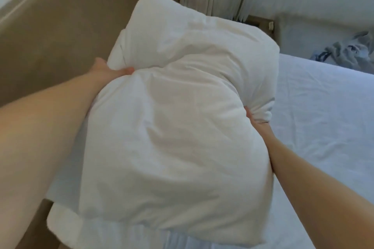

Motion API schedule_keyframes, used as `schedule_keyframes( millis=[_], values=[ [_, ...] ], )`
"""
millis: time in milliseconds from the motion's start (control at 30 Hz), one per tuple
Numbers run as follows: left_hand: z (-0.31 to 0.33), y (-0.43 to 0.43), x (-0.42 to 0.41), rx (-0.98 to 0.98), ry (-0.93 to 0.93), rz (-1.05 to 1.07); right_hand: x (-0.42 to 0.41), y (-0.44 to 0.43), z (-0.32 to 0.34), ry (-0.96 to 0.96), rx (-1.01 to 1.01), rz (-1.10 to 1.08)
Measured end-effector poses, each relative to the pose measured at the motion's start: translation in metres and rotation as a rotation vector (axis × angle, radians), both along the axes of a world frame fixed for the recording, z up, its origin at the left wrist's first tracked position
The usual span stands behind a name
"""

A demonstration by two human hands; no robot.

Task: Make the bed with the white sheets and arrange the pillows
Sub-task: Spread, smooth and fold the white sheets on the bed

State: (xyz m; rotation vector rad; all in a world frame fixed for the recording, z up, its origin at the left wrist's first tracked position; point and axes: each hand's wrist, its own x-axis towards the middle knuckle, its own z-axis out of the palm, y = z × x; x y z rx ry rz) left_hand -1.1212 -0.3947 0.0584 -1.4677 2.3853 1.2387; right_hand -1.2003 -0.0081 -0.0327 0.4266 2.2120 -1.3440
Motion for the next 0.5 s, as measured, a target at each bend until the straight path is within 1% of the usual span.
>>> schedule_keyframes(
  millis=[67, 100, 133, 167, 233, 333, 400, 500],
  values=[
    [-0.008, -0.051, -0.007, -0.081, -0.090, 0.013, -0.002, -0.047, -0.014, -0.146, -0.038, 0.049],
    [-0.019, -0.066, -0.006, -0.143, -0.161, 0.001, 0.000, -0.068, -0.020, -0.238, -0.014, 0.091],
    [-0.035, -0.073, -0.001, -0.198, -0.234, -0.046, 0.000, -0.087, -0.031, -0.274, 0.031, 0.152],
    [-0.053, -0.071, 0.007, -0.239, -0.300, -0.130, 0.006, -0.104, -0.038, -0.259, 0.102, 0.220],
    [-0.092, -0.057, 0.031, -0.258, -0.396, -0.344, 0.020, -0.136, -0.054, -0.112, 0.239, 0.338],
    [-0.140, -0.034, 0.062, -0.288, -0.482, -0.571, 0.036, -0.175, -0.065, 0.028, 0.313, 0.550],
    [-0.158, -0.030, 0.073, -0.357, -0.475, -0.623, 0.043, -0.194, -0.070, 0.087, 0.375, 0.718],
    [-0.169, -0.030, 0.083, -0.416, -0.455, -0.623, 0.047, -0.218, -0.071, 0.173, 0.458, 0.870]
  ],
)
